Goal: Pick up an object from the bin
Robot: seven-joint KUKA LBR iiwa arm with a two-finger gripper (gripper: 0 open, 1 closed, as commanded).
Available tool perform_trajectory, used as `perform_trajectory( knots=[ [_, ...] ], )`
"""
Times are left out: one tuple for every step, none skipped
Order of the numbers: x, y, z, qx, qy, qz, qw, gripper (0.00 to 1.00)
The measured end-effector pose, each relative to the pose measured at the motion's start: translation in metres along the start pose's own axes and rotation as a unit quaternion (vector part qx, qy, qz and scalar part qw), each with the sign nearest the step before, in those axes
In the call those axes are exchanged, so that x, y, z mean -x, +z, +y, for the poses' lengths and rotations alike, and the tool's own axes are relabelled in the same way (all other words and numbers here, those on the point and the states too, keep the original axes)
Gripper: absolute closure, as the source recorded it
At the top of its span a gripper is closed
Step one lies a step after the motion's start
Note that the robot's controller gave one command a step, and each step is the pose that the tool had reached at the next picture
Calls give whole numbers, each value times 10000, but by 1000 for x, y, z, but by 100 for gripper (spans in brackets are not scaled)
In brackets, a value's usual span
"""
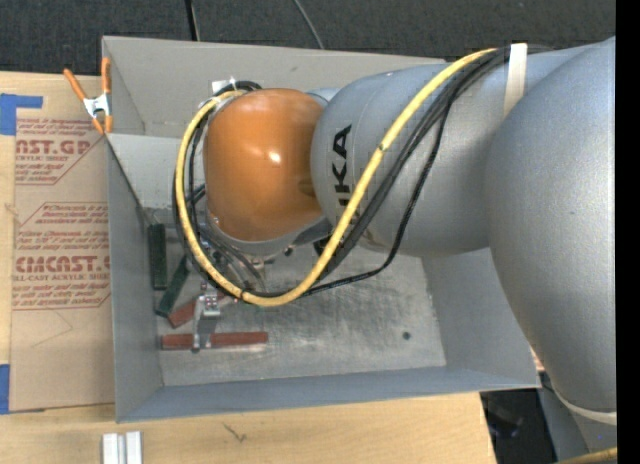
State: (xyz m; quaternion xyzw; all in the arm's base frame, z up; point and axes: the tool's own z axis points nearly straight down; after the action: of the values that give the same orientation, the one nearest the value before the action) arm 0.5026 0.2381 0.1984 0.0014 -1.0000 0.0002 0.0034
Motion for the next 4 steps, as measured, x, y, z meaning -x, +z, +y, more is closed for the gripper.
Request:
perform_trajectory(
  knots=[
    [2, -3, -1, 8, 12, -35, 10000, 0],
    [-10, 71, -24, 17, -138, -52, 9999, 0],
    [-18, 92, -36, -3, -191, -9, 9998, 0],
    [-21, 61, -50, 3, -337, -43, 9994, 0]
  ],
)
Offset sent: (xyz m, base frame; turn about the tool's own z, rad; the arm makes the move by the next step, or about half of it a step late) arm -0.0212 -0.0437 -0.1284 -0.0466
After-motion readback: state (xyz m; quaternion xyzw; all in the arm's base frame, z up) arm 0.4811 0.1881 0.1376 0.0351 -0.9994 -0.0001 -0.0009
